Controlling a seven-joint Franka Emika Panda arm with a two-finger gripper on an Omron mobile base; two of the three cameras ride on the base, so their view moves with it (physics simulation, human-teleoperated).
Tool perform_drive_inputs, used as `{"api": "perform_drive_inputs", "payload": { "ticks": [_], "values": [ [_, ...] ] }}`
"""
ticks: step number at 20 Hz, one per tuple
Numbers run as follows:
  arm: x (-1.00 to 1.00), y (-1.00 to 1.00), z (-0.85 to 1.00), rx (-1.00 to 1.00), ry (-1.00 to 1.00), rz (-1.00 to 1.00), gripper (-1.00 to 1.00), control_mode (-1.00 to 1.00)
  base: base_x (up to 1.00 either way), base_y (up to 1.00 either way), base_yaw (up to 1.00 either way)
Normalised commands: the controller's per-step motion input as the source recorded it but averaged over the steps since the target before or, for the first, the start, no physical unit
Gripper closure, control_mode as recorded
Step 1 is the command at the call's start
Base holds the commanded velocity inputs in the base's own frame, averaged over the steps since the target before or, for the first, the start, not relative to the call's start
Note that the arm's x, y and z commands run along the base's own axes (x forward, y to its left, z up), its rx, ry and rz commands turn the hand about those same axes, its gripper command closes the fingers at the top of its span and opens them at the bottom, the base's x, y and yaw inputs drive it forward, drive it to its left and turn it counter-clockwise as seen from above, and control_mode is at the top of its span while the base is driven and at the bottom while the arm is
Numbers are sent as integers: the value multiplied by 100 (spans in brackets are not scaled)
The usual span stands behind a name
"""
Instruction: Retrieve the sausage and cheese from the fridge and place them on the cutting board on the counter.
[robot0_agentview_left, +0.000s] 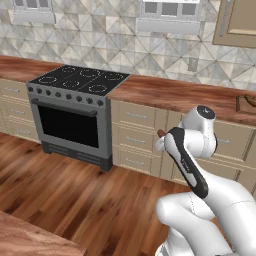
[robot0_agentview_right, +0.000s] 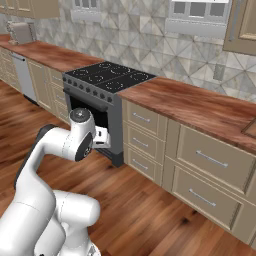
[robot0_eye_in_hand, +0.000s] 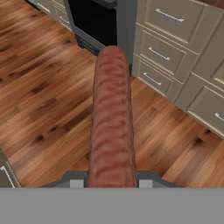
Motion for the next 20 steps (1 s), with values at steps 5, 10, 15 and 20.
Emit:
{"api": "perform_drive_inputs", "payload": {
  "ticks": [5,10,15,20],
  "values": [
    [0,0,0,0,0,0,100,100,52,-31,-24],
    [0,0,0,0,0,0,100,100,47,-28,-34],
    [0,0,0,0,0,0,100,100,46,-26,-36],
    [0,0,0,0,0,0,100,100,67,-23,-15]
  ]
}}
